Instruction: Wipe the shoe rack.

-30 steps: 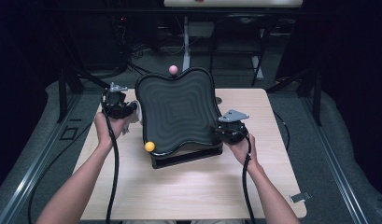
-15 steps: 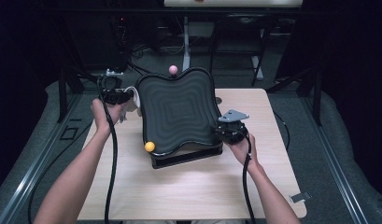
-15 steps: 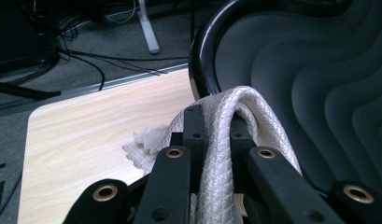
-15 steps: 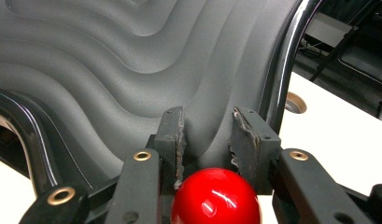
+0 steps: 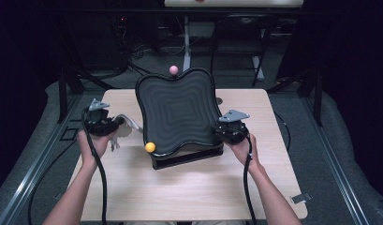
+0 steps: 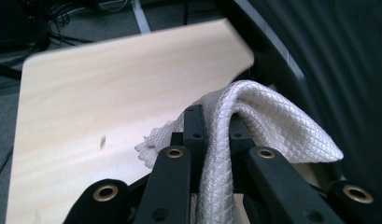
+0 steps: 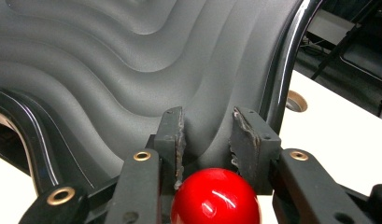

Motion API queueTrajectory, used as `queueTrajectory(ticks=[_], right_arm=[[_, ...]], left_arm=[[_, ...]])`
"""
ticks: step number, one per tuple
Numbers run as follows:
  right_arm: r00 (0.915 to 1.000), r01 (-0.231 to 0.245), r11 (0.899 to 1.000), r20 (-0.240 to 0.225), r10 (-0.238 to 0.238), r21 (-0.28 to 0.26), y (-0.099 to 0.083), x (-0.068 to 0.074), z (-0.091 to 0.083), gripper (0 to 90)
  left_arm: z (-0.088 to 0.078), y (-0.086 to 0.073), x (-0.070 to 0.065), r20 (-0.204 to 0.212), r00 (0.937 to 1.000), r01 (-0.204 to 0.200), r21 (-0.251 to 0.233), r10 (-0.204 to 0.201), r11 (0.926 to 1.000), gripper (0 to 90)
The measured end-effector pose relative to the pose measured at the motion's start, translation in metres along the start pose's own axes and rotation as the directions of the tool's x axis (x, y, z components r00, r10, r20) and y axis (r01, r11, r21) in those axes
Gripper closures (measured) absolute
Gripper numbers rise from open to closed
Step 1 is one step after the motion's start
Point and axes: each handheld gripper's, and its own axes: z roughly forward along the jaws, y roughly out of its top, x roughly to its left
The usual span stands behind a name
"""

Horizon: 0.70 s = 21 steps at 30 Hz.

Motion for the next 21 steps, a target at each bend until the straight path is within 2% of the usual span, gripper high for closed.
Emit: queueTrajectory(ticks=[4,5,6,7,11,13,15,16,18,21], right_arm=[[1.0,0.006,1.0,-0.002,-0.006,0.003,0.001,0.0,0.0,63.9],[0.9999,0.016,1.0,0.001,-0.016,0.022,0.002,0.0,0.0,64.0],[0.9999,0.015,1.0,0.004,-0.015,0.015,0.003,-0.001,0.001,64.1],[0.9998,0.019,0.999,0.0,-0.019,0.033,0.004,-0.002,0.001,64.2],[0.9999,0.013,0.999,-0.003,-0.013,0.048,0.006,-0.006,0.002,65.0],[1.0,-0.001,0.999,-0.002,0.001,0.038,0.007,-0.008,0.005,65.7],[1.0,-0.004,0.998,0.0,0.004,0.066,0.01,-0.012,0.005,66.2],[1.0,-0.007,0.998,-0.001,0.007,0.063,0.011,-0.014,0.007,66.2],[0.9997,-0.025,0.998,-0.002,0.025,0.059,0.013,-0.017,0.01,66.2],[0.9995,-0.031,0.996,0.006,0.031,0.081,0.017,-0.02,0.013,66.1]], left_arm=[[-0.001,-0.029,0.002,0.0,0.9995,0.032,0.013,-0.032,0.9994,82.9],[0.0,-0.031,0.002,0.0,0.9995,0.033,0.021,-0.033,0.9992,82.9],[0.0,-0.033,0.002,0.001,0.9997,0.026,0.034,-0.026,0.9991,82.9],[-0.001,-0.034,0.002,0.001,0.9999,0.017,0.041,-0.017,0.999,82.9],[-0.005,-0.036,-0.001,0.004,1.0,0.007,0.039,-0.007,0.9992,82.7],[-0.006,-0.035,-0.001,0.014,0.9999,0.005,0.032,-0.005,0.9995,82.6],[-0.007,-0.034,-0.002,0.014,0.9999,0.008,0.021,-0.009,0.9997,82.5],[-0.008,-0.034,-0.001,0.018,0.9998,0.007,0.019,-0.007,0.9998,82.4],[-0.008,-0.034,-0.002,0.024,0.9996,0.014,0.019,-0.015,0.9997,82.4],[-0.006,-0.037,-0.003,0.028,0.9995,0.013,0.03,-0.014,0.9995,82.5]])
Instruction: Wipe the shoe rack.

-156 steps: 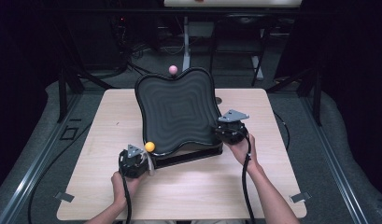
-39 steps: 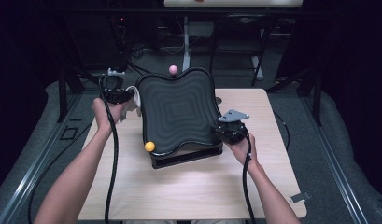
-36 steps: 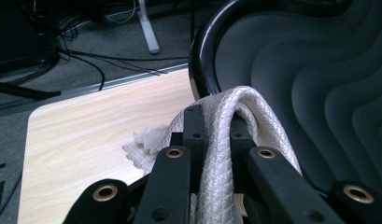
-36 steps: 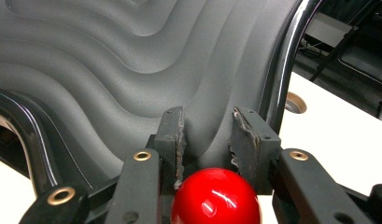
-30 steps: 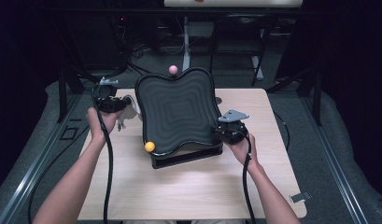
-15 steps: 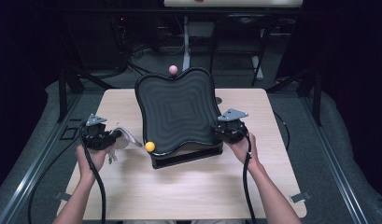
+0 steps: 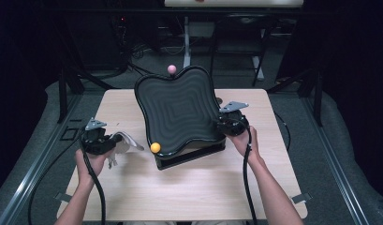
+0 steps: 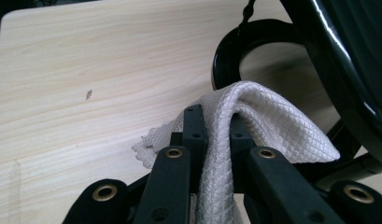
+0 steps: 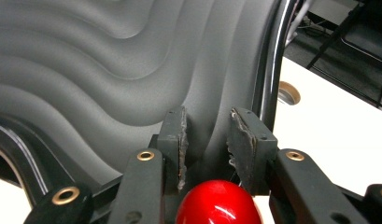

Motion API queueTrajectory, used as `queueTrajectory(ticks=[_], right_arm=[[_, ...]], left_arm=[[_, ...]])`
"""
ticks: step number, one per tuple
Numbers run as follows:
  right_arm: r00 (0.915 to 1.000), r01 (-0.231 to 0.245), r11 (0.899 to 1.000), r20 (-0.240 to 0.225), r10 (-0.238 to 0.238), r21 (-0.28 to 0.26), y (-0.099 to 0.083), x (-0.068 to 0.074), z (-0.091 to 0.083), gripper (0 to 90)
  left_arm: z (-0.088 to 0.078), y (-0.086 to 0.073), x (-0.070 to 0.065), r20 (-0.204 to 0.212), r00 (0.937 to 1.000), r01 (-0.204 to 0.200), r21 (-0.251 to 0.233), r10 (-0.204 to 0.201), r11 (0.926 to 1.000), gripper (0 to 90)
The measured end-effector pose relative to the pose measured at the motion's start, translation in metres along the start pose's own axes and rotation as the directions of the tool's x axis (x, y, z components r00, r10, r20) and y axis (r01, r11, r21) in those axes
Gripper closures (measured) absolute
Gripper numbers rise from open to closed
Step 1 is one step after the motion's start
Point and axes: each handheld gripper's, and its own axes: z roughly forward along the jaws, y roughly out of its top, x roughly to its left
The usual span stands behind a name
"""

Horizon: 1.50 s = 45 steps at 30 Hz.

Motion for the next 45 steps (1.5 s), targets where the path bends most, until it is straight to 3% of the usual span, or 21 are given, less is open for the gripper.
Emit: queueTrajectory(ticks=[5,15,19,25,29,33,40,41,42,44,45], right_arm=[[0.9999,-0.009,1.0,0.011,0.01,-0.019,0.001,-0.003,0.003,67.9],[0.9997,-0.021,1.0,0.013,0.021,0.023,0.01,-0.013,0.009,67.3],[0.9997,-0.025,0.999,0.002,0.025,0.021,0.012,-0.01,0.01,59.3],[0.9983,-0.025,1.0,-0.054,0.024,-0.016,0.019,0.003,-0.006,48.7],[0.9926,-0.035,0.999,-0.117,0.033,-0.021,0.022,0.022,-0.018,39.1],[0.9825,-0.025,1.0,-0.184,0.026,0.008,0.021,0.051,-0.02,30.2],[0.956,0.012,0.999,-0.293,-0.002,0.033,0.028,0.107,-0.007,14.9],[0.9434,0.013,1.0,-0.332,-0.005,0.022,0.029,0.115,-0.004,13.4],[0.9463,0.033,0.998,-0.323,-0.017,0.045,0.032,0.123,-0.002,11.4],[0.9355,0.058,0.997,-0.352,-0.036,0.055,0.036,0.141,0.004,8.2],[0.9347,0.068,0.996,-0.353,-0.043,0.059,0.038,0.147,0.005,7.5]], left_arm=[[-0.002,-0.004,-0.001,0.001,0.9998,0.018,-0.001,-0.018,0.9998,82.5],[-0.006,-0.008,-0.004,0.01,0.9996,0.025,-0.005,-0.025,0.9997,82.5],[-0.004,-0.006,-0.008,0.018,0.9998,0.008,-0.004,-0.008,1.0,82.5],[-0.004,-0.006,-0.006,0.013,0.9999,0.008,0.002,-0.008,1.0,82.5],[-0.005,-0.007,-0.005,0.013,0.9999,0.009,0.002,-0.009,1.0,82.6],[-0.004,-0.007,-0.005,0.014,0.9999,0.008,0.003,-0.008,1.0,82.5],[-0.003,-0.008,-0.003,0.015,0.9998,0.015,0.006,-0.015,0.9999,82.5],[-0.003,-0.008,-0.003,0.015,0.9998,0.016,0.006,-0.016,0.9998,82.6],[-0.001,-0.008,-0.003,0.014,0.9997,0.019,0.003,-0.019,0.9998,82.5],[0.0,-0.007,-0.003,0.018,0.9997,0.019,0.009,-0.019,0.9998,82.6],[0.0,-0.007,-0.004,0.018,0.9997,0.016,0.01,-0.017,0.9998,82.5]])
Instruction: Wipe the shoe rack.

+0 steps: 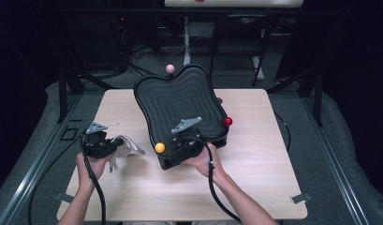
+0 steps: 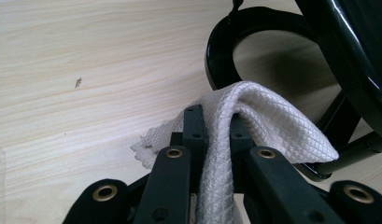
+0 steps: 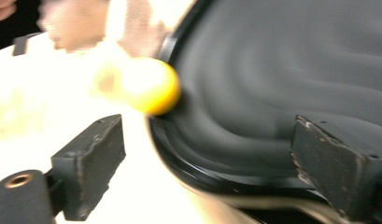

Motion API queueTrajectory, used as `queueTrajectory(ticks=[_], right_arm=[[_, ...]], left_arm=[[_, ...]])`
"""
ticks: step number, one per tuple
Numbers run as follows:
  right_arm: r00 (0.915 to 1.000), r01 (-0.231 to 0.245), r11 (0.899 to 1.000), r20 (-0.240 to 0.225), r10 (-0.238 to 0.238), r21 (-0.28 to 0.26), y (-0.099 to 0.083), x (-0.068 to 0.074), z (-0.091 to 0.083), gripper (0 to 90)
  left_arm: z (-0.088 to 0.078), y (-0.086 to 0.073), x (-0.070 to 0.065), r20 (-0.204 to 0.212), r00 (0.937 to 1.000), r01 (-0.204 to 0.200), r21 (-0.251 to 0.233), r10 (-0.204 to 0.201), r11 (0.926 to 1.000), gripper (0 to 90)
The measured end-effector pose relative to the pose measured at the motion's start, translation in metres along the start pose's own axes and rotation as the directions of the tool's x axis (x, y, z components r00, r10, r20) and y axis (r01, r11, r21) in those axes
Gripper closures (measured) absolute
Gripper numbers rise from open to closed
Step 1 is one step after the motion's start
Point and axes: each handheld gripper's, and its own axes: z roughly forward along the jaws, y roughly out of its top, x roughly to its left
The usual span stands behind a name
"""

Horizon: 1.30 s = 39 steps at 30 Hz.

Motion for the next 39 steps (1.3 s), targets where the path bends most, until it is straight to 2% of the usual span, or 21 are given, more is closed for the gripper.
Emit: queueTrajectory(ticks=[2,4,7,9,10,11,12,13,15,26,28,32,39], right_arm=[[0.9998,0.015,1.0,-0.012,-0.015,-0.002,0.005,0.011,0.01,9.0],[0.9993,0.038,0.999,-0.004,-0.038,0.005,0.013,0.021,0.019,17.1],[0.9985,0.052,0.999,0.015,-0.052,-0.004,0.018,0.03,0.027,42.6],[0.9964,0.076,0.997,0.037,-0.077,0.017,0.021,0.034,0.029,50.7],[0.9957,0.079,0.997,0.048,-0.079,0.011,0.021,0.034,0.029,57.4],[0.9965,0.067,0.998,0.05,-0.067,0.004,0.021,0.032,0.029,59.1],[0.9975,0.063,0.998,0.031,-0.063,0.01,0.02,0.03,0.027,59.2],[0.9977,0.062,0.998,0.029,-0.061,-0.003,0.019,0.03,0.028,59.4],[0.9965,0.079,0.997,0.028,-0.079,0.008,0.017,0.03,0.025,59.5],[0.9962,0.085,0.996,-0.021,-0.085,0.005,-0.001,0.019,0.006,59.5],[0.9966,0.079,0.997,-0.024,-0.079,0.006,-0.005,0.017,0.002,59.5],[0.996,0.087,0.996,-0.024,-0.086,0.018,-0.011,0.014,-0.006,59.5],[0.9974,0.07,0.997,-0.022,-0.069,0.017,-0.023,0.008,-0.019,59.4]], left_arm=[[-0.002,0.001,-0.003,0.001,0.9999,-0.013,-0.003,0.014,0.9999,82.5],[-0.001,0.001,-0.004,0.005,0.9999,-0.015,-0.005,0.015,0.9999,82.5],[0.001,0.0,-0.002,0.005,1.0,-0.008,0.001,0.008,1.0,82.6],[0.001,0.0,-0.002,0.004,0.9999,-0.013,0.003,0.013,0.9999,82.6],[0.0,0.0,-0.002,0.006,0.9999,-0.011,0.001,0.011,0.9999,82.6],[-0.001,0.0,-0.001,0.004,0.9999,-0.01,-0.005,0.01,0.9999,82.6],[-0.002,0.0,-0.001,0.004,1.0,-0.007,-0.005,0.007,1.0,82.6],[-0.002,0.0,0.0,0.003,1.0,-0.005,-0.006,0.005,1.0,82.6],[-0.001,-0.001,0.001,0.001,1.0,-0.004,-0.003,0.004,1.0,82.6],[0.001,-0.001,0.001,0.006,1.0,-0.002,0.002,0.002,1.0,82.6],[0.004,-0.002,0.0,0.009,1.0,0.0,0.01,0.0,1.0,82.7],[0.006,0.0,-0.005,0.015,0.9996,-0.022,0.014,0.022,0.9997,82.7],[0.004,-0.002,-0.005,0.011,0.9998,-0.016,0.005,0.016,0.9999,82.8]])
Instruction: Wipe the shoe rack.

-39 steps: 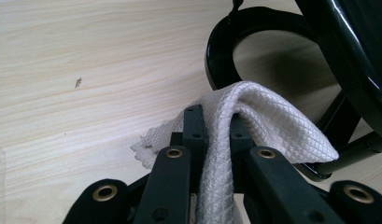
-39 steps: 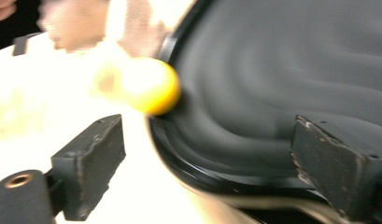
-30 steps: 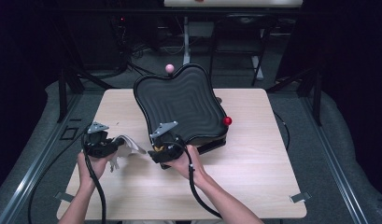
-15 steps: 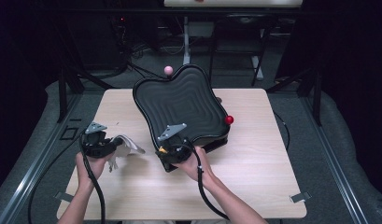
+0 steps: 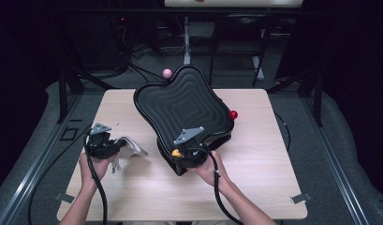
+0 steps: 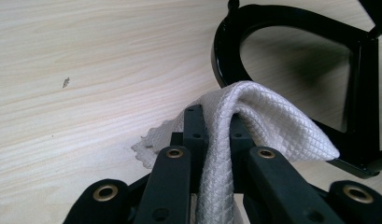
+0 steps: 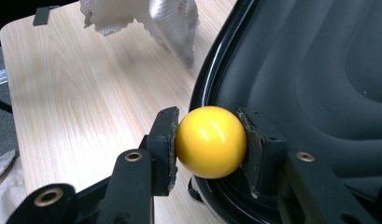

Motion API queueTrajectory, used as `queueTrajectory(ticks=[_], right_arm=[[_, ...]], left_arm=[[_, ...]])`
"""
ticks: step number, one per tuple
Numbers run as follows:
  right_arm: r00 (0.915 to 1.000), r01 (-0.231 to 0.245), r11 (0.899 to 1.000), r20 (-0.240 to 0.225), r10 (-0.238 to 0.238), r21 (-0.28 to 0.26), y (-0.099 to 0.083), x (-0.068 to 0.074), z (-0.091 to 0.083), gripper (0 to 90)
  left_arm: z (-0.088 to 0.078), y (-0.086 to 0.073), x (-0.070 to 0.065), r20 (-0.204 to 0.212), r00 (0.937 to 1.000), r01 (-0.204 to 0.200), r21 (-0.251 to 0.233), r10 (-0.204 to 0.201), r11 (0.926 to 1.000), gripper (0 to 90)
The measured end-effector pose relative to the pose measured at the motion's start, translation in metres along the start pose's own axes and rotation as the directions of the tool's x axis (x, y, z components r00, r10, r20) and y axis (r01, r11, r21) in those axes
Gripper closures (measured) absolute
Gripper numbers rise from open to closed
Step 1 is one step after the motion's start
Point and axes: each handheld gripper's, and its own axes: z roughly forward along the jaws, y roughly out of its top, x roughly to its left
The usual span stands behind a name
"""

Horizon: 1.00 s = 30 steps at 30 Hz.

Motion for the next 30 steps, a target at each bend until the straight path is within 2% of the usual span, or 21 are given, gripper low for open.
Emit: queueTrajectory(ticks=[5,10,17,19,21,24,30], right_arm=[[1.0,-0.009,1.0,0.005,0.008,0.006,-0.007,-0.004,-0.007,59.3],[0.9998,-0.007,1.0,0.02,0.006,0.017,-0.016,-0.009,-0.018,59.2],[0.9983,-0.041,0.999,0.042,0.039,0.031,-0.025,-0.02,-0.031,58.2],[0.9968,-0.054,0.998,0.061,0.052,0.017,-0.025,-0.019,-0.031,53.7],[0.9957,-0.063,0.998,0.068,0.063,-0.008,-0.022,-0.017,-0.03,54.0],[0.9944,-0.072,0.997,0.078,0.072,0.0,-0.021,-0.017,-0.025,58.9],[0.9938,-0.073,0.997,0.086,0.071,0.022,-0.023,-0.019,-0.028,59.2]], left_arm=[[0.001,-0.001,0.003,-0.002,0.9999,0.012,0.004,-0.012,0.9999,82.8],[0.003,-0.002,0.001,-0.001,1.0,0.0,0.016,0.0,0.9999,82.8],[0.003,-0.001,0.001,-0.009,1.0,-0.003,0.017,0.003,0.9998,83.1],[0.003,0.0,0.001,-0.008,1.0,-0.002,0.02,0.002,0.9998,83.2],[0.005,0.001,0.002,-0.012,0.9999,-0.001,0.025,0.002,0.9997,83.3],[0.004,0.002,0.002,-0.016,0.9999,-0.004,0.03,0.005,0.9995,83.3],[0.002,0.0,0.003,-0.023,0.9997,0.004,0.042,-0.003,0.9991,83.3]])
